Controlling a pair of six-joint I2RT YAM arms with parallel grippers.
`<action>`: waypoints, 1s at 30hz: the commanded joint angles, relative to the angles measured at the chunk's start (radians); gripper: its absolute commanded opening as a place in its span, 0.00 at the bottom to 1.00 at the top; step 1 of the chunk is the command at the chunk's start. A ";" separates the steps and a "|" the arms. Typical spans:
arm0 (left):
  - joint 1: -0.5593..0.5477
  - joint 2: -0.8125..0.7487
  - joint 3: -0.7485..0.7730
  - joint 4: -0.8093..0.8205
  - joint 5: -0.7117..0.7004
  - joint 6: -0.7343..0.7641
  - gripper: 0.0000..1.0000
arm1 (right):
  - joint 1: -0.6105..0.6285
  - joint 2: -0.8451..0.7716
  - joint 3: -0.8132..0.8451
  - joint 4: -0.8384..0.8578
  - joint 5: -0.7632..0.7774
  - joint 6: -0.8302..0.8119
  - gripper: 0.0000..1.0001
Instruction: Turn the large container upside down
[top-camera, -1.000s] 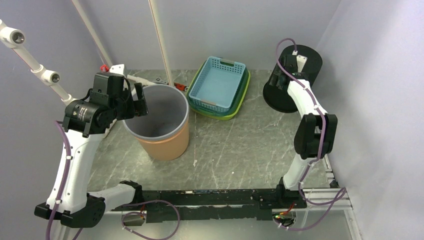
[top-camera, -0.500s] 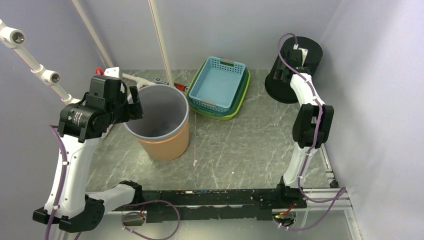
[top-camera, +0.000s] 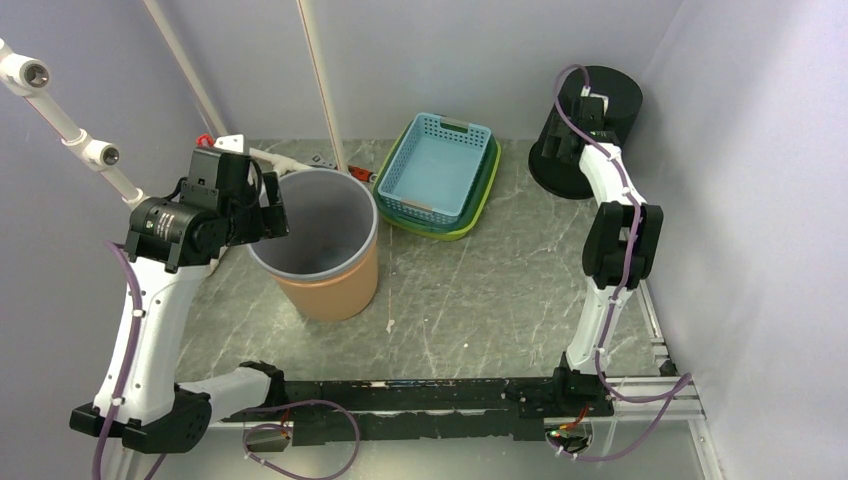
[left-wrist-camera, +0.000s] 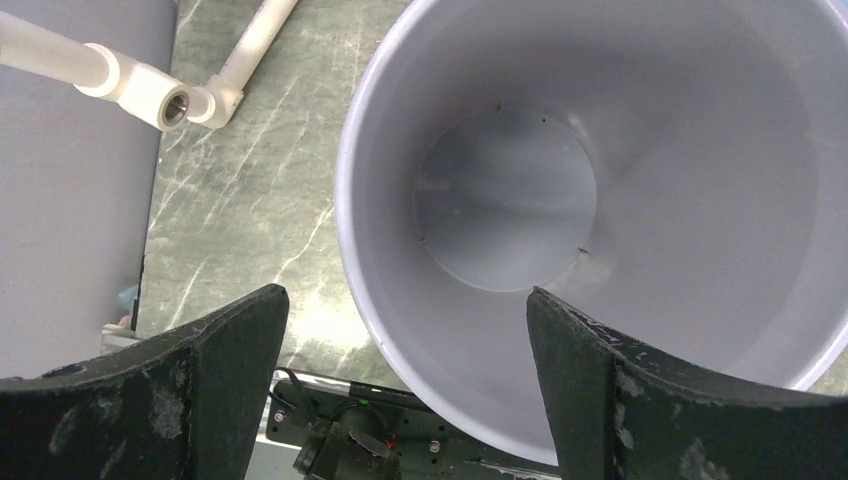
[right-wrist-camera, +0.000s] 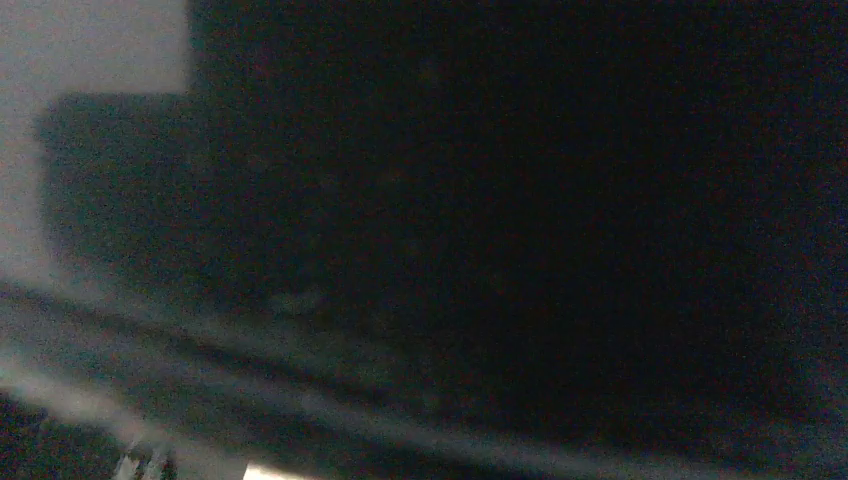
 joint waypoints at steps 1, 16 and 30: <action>0.006 -0.025 -0.009 0.004 -0.012 -0.009 0.95 | -0.006 -0.021 0.032 0.001 -0.041 0.010 1.00; 0.037 -0.028 -0.049 0.037 -0.047 0.022 0.95 | -0.004 -0.324 -0.238 -0.063 -0.295 0.149 1.00; 0.212 -0.047 -0.235 0.194 0.222 0.038 0.95 | 0.262 -0.720 -0.439 -0.117 -0.502 0.313 0.99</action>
